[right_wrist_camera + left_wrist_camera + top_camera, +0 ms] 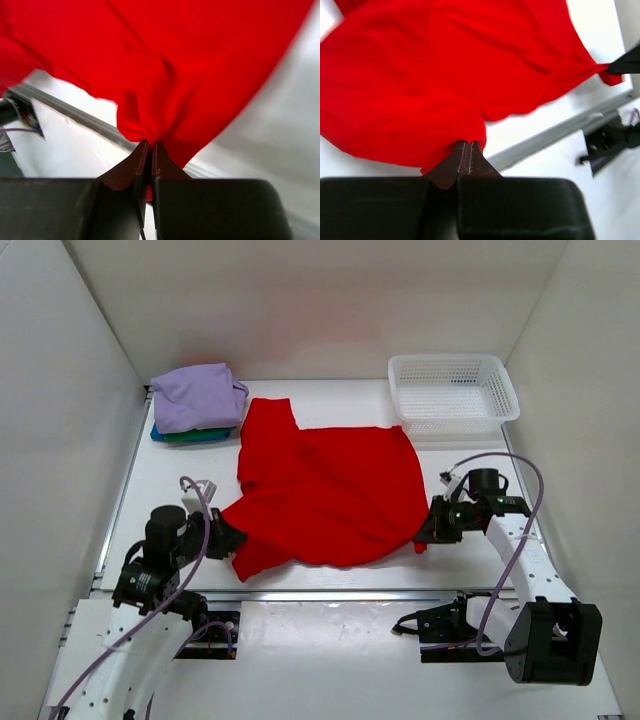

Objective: Fold and stack the t-shirts
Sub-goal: Flatten out the tshirt

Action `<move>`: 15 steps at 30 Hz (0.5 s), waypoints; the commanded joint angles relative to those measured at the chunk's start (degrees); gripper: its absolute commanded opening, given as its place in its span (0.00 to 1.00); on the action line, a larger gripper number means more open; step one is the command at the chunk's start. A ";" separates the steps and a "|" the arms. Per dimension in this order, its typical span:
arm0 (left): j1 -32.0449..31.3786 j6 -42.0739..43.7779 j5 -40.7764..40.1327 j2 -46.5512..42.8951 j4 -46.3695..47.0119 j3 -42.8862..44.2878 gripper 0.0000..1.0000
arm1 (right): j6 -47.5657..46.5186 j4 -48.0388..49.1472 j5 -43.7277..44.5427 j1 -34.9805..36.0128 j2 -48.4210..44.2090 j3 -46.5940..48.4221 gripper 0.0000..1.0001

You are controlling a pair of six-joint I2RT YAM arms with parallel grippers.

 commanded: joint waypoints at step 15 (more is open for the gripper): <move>0.00 -1.70 12.06 -9.66 -15.19 -4.49 0.00 | 4.50 -13.39 7.97 7.73 -7.16 -6.87 0.00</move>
